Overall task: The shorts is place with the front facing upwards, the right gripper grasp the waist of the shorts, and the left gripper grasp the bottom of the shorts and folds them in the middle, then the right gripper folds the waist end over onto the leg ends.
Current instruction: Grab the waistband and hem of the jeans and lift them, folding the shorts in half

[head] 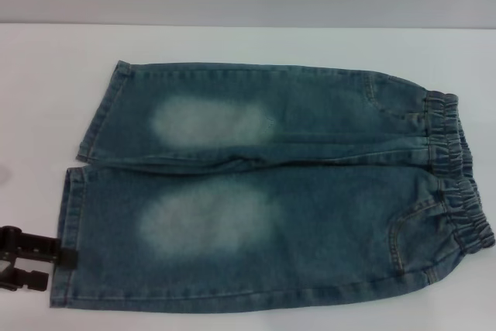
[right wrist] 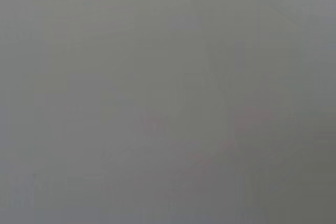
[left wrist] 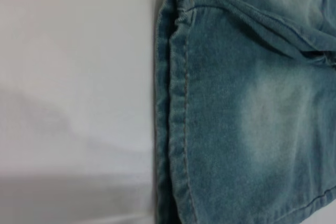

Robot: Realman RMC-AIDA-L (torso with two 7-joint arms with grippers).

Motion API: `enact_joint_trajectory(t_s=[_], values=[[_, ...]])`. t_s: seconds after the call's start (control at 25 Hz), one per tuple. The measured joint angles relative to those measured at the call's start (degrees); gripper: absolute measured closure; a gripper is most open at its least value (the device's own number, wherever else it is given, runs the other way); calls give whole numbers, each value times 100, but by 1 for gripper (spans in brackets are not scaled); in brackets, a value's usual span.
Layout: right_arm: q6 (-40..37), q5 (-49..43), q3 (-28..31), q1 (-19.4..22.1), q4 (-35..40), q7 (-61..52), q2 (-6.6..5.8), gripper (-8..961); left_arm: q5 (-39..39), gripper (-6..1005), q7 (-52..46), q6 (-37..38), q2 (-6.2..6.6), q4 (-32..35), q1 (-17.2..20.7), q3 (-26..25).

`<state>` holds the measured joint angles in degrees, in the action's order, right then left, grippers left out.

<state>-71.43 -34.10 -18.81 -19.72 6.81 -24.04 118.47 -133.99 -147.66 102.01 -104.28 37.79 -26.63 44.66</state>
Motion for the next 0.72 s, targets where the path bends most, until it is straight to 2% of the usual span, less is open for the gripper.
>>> enact_joint_trajectory(t_s=[0.72], values=[[62,-25,-33,-3,31,-4,0,344,-152,156,48,-108,-96,-123,15,41]])
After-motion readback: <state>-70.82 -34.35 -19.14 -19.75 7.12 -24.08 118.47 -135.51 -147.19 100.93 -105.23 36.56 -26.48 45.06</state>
